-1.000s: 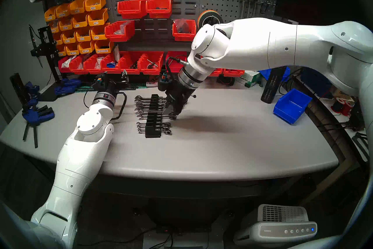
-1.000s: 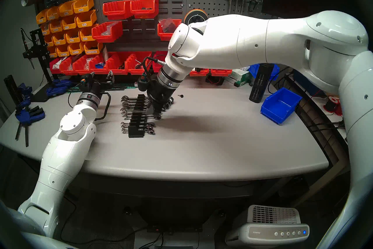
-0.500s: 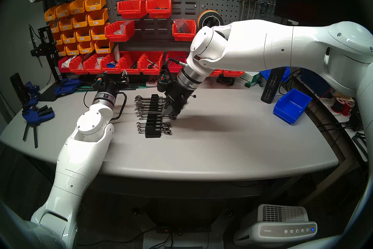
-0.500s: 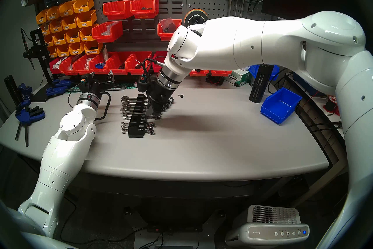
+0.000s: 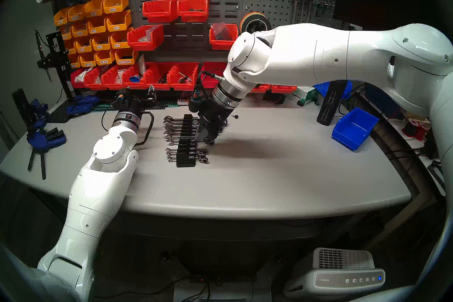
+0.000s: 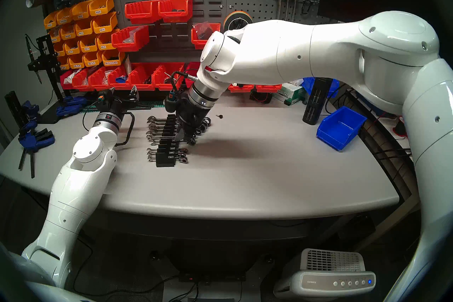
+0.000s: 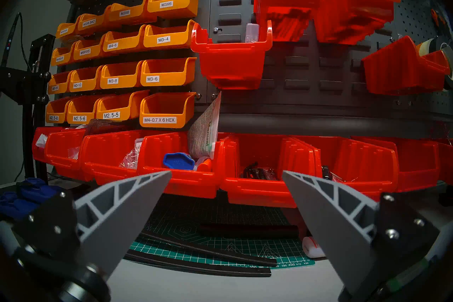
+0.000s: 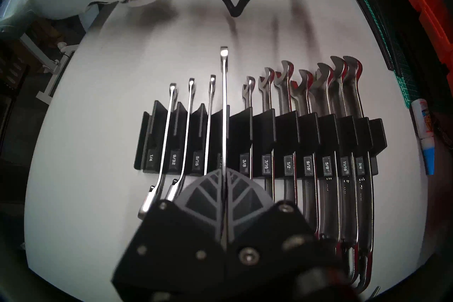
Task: Put the wrenches on the table into the correct slot in the case
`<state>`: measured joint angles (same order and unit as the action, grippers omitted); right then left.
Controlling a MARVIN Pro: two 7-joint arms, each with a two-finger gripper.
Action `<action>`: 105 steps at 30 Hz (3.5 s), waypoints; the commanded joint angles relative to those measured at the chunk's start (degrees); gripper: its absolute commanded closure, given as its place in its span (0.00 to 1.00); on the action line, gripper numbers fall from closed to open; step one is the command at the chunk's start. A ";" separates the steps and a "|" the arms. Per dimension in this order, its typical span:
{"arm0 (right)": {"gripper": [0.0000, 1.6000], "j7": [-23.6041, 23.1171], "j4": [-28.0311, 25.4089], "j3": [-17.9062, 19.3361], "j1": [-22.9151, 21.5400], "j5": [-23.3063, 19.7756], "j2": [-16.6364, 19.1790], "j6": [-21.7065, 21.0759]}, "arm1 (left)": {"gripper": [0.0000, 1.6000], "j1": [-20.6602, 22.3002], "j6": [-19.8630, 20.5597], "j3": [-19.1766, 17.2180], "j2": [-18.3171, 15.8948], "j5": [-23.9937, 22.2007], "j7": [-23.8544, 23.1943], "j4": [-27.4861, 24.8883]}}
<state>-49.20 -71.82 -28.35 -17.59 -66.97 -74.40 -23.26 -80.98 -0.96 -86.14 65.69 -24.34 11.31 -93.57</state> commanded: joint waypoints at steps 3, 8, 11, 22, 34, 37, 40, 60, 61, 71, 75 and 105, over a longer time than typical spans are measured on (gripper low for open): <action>1.00 -0.14 1.09 1.15 -1.86 0.22 -0.13 0.33 | 0.00 1.56 -0.68 -0.50 -0.05 -0.02 0.00 -1.69; 1.00 -0.24 1.54 1.07 -1.87 0.36 -0.10 0.19 | 0.00 1.56 -0.68 -0.50 -0.05 -0.02 0.00 -1.69; 1.00 -0.45 1.56 0.94 -1.78 0.40 -0.06 0.10 | 0.00 1.56 -0.68 -0.50 -0.05 -0.02 0.01 -1.69; 1.00 -0.63 1.49 0.69 -1.47 0.22 0.04 0.00 | 0.00 1.55 -0.69 -0.50 -0.05 -0.02 0.01 -1.70; 1.00 -0.67 2.84 0.32 -1.03 -0.16 -1.16 -0.04 | 0.00 1.55 -0.69 -0.50 -0.05 -0.02 0.01 -1.70; 1.00 -0.86 3.50 0.40 -1.03 -0.31 -1.74 0.06 | 0.00 1.56 -0.68 -0.50 -0.05 -0.02 0.01 -1.70; 1.00 -1.17 3.92 0.51 -1.13 -0.44 -2.24 0.22 | 0.00 1.56 -0.68 -0.50 -0.05 -0.02 0.01 -1.69; 1.00 -1.56 4.67 -0.30 -0.87 -1.01 -2.90 -0.06 | 0.00 1.55 -0.69 -0.50 -0.05 -0.02 0.01 -1.70; 1.00 -1.53 4.71 -0.32 -0.89 -1.04 -2.89 -0.02 | 0.00 1.55 -0.69 -0.50 -0.05 -0.02 0.01 -1.70; 1.00 -2.53 5.51 -0.72 -0.89 -1.08 -3.47 0.33 | 0.00 1.55 -0.69 -0.50 -0.05 -0.02 0.01 -1.70; 1.00 -2.82 5.70 -0.84 -0.92 -1.13 -3.71 0.21 | 0.00 1.55 -0.69 -0.50 -0.05 -0.02 0.01 -1.70; 1.00 -6.07 8.82 -2.25 -1.58 -0.95 -5.68 -0.28 | 0.00 1.56 -0.68 -0.50 -0.05 -0.02 0.01 -1.69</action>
<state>-54.74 -63.77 -31.26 -16.99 -68.20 -80.01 -23.33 -80.98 -0.96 -86.14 65.69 -24.34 11.31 -93.57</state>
